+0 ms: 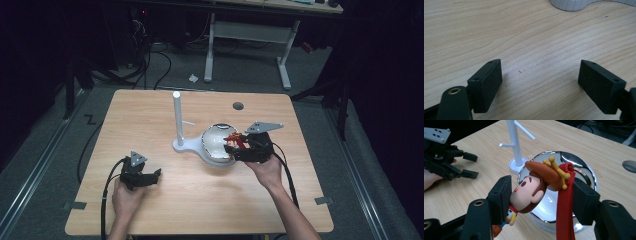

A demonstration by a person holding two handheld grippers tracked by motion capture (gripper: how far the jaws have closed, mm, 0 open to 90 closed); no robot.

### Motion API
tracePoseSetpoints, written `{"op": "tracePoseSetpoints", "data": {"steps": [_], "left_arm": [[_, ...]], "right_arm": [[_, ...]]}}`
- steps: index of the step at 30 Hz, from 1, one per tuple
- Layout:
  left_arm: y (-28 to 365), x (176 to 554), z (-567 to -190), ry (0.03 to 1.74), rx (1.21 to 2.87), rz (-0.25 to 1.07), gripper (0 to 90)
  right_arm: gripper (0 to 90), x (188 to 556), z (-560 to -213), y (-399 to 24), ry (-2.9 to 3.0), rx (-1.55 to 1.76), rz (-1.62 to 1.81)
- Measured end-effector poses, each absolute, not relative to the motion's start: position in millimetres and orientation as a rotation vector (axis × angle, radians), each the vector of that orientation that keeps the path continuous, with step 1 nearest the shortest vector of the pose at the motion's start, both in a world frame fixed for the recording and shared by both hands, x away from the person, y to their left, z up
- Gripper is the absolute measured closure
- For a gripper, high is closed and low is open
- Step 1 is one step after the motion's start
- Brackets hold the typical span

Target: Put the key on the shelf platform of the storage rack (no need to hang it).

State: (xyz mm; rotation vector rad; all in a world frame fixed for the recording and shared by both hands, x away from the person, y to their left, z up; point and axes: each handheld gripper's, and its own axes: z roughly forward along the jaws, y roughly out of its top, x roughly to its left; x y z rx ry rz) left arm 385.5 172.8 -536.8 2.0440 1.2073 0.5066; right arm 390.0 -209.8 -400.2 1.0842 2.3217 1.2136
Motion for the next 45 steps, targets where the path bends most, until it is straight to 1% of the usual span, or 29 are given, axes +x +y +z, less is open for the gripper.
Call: {"op": "tracePoseSetpoints", "data": {"steps": [17,29,45], "left_arm": [[173,386,-537,1.207,2.044,0.506,19.9],[173,386,-537,1.207,2.043,0.507,19.9],[173,386,-537,1.208,2.042,0.508,19.9]], "right_arm": [[39.8,415,-406,-193,2.348,1.084,1.186],[39.8,436,-419,-179,2.381,1.106,1.176],[39.7,447,-434,-170,2.399,1.117,1.135]]}}
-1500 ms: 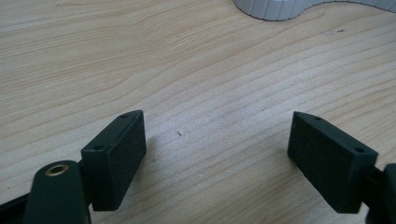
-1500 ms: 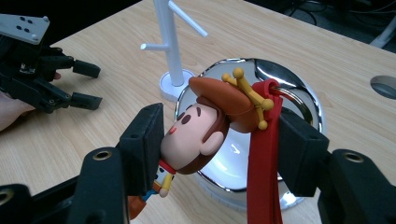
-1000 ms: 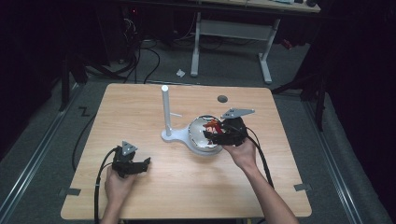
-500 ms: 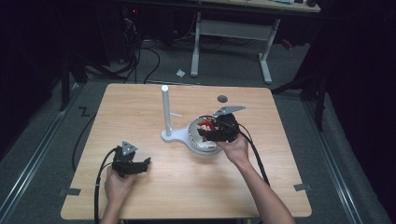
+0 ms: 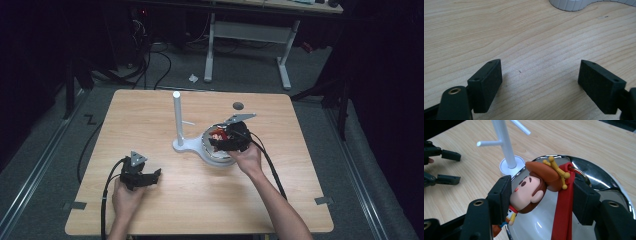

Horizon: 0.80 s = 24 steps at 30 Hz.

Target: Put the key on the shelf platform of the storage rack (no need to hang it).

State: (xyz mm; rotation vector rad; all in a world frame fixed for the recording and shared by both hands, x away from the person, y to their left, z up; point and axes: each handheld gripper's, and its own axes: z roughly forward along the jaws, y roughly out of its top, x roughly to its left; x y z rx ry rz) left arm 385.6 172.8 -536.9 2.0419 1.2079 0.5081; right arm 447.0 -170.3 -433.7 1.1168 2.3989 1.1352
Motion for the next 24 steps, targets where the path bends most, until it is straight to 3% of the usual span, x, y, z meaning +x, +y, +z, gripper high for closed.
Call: {"op": "tracePoseSetpoints", "data": {"steps": [24], "left_arm": [[173,386,-537,1.208,2.042,0.507,20.1]], "right_arm": [[39.2,459,-457,-168,2.398,1.208,1.013]]}}
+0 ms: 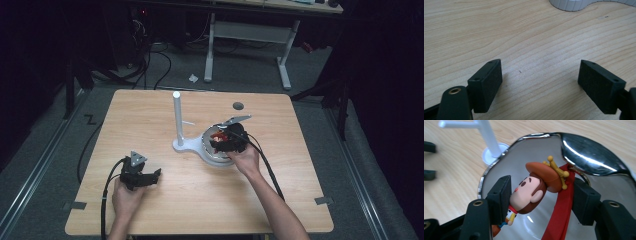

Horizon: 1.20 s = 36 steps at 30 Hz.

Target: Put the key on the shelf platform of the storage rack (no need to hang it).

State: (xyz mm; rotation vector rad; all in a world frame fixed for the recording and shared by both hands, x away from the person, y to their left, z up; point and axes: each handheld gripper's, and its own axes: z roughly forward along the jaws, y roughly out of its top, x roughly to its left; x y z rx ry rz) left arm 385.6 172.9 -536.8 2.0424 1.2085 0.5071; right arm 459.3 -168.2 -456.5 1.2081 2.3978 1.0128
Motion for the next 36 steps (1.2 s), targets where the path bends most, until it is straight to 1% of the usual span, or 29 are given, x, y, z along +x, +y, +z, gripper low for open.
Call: {"op": "tracePoseSetpoints", "data": {"steps": [7,13,19,27,31,36], "left_arm": [[173,386,-537,1.209,2.041,0.509,20.1],[173,386,-537,1.209,2.041,0.509,20.1],[173,386,-537,1.209,2.041,0.509,20.1],[173,386,-537,1.209,2.041,0.509,20.0],[173,386,-537,1.209,2.041,0.509,20.1],[173,386,-537,1.209,2.041,0.509,20.1]], "right_arm": [[38.0,460,-459,-164,2.408,1.183,0.926],[34.5,461,-457,-167,2.402,1.198,0.969],[33.8,458,-454,-173,2.393,1.201,1.000],[36.5,446,-440,-185,2.353,1.173,1.076],[40.0,435,-428,-193,2.313,1.147,1.113],[40.9,427,-417,-202,2.273,1.130,1.141]]}}
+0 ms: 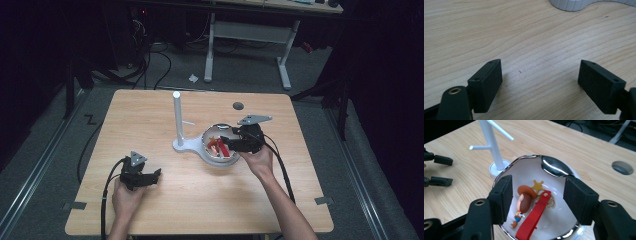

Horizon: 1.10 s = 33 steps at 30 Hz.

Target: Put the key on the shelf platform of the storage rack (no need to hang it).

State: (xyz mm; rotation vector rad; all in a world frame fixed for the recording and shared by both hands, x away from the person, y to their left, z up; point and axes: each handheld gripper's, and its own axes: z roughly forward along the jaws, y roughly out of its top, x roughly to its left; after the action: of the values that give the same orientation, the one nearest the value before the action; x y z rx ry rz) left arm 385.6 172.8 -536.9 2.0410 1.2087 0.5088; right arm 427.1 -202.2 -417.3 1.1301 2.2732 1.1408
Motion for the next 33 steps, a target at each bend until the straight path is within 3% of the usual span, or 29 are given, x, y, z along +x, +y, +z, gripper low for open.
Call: {"op": "tracePoseSetpoints", "data": {"steps": [21,33], "left_arm": [[173,385,-537,1.209,2.041,0.509,20.1],[173,385,-537,1.208,2.044,0.508,20.1]], "right_arm": [[44.4,395,-383,-245,2.137,1.145,1.198],[44.5,372,-381,-270,2.091,1.172,1.220]]}}
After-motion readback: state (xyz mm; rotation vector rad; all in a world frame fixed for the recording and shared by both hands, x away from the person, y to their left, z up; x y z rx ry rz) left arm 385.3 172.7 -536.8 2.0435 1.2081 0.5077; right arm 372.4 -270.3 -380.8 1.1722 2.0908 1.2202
